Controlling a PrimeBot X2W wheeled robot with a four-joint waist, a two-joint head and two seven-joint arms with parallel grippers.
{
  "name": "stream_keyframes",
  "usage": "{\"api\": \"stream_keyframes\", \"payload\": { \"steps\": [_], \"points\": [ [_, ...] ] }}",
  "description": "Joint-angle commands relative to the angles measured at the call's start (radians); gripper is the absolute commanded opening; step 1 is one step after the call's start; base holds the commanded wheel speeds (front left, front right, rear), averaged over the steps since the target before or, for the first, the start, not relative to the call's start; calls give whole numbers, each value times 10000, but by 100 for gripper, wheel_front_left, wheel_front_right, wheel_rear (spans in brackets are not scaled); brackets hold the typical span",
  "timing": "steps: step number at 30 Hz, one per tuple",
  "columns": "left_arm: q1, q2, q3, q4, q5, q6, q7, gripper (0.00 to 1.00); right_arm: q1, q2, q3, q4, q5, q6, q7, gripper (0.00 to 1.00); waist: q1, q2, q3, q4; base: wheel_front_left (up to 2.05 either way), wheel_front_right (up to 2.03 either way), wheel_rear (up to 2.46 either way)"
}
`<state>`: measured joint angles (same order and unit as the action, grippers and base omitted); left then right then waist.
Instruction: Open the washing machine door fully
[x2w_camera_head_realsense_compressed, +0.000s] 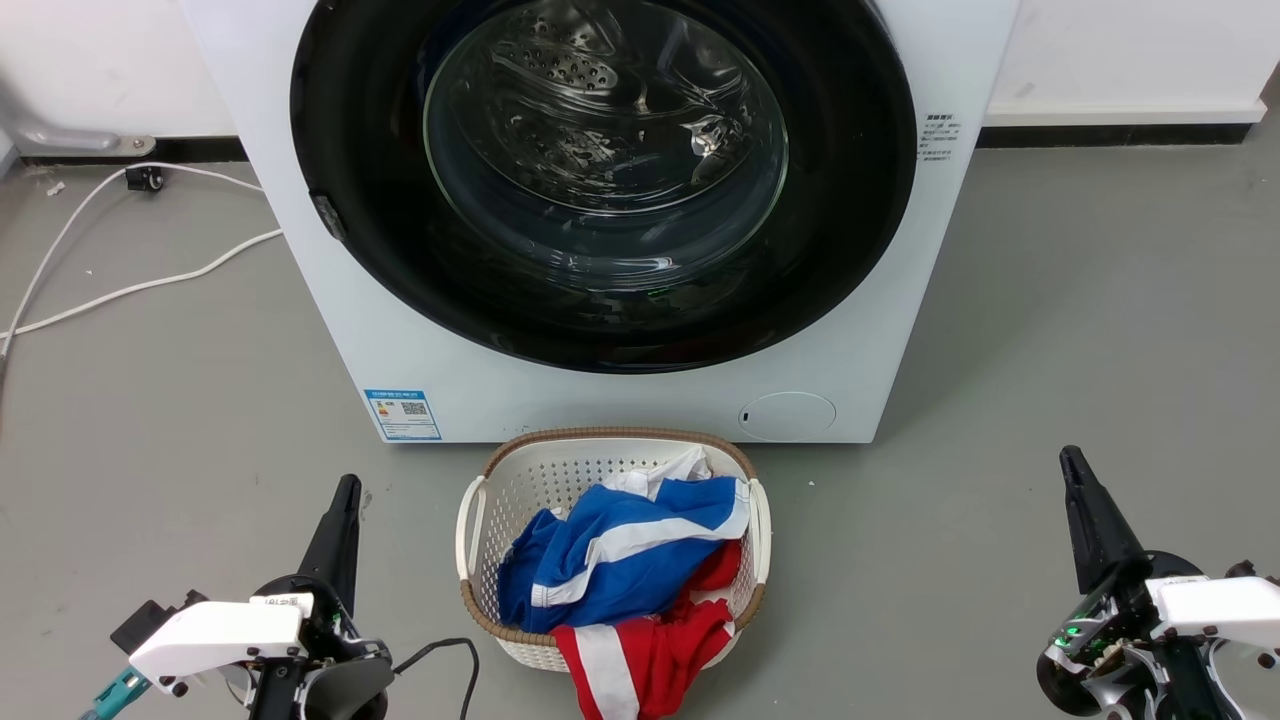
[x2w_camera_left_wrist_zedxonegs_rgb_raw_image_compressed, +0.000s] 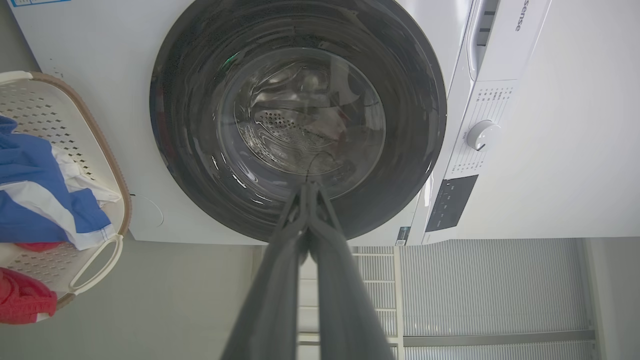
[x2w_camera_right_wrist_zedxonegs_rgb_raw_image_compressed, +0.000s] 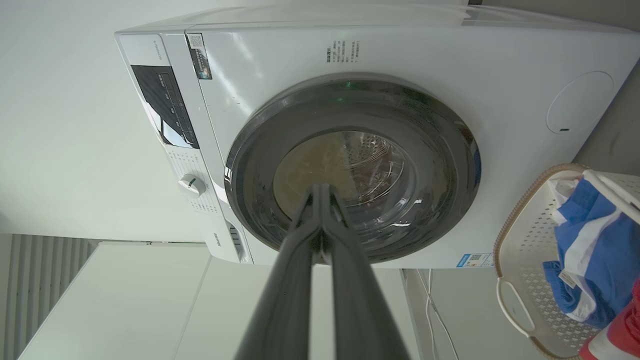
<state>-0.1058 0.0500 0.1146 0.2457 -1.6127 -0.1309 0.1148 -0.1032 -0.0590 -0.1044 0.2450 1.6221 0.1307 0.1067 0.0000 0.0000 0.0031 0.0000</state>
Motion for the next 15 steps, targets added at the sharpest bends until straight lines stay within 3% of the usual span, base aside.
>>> {"api": "stream_keyframes", "payload": {
  "steps": [1,15],
  "points": [
    [-75,-2,9,6,-6,-28,22,0,-113,33,-14,11,-43,2,36,0,0,0,0,0,0,0,0],
    [-74,-2,7,6,-6,-28,21,0,-115,45,-33,11,-57,0,52,0,0,0,0,0,0,0,0]
  ]
}}
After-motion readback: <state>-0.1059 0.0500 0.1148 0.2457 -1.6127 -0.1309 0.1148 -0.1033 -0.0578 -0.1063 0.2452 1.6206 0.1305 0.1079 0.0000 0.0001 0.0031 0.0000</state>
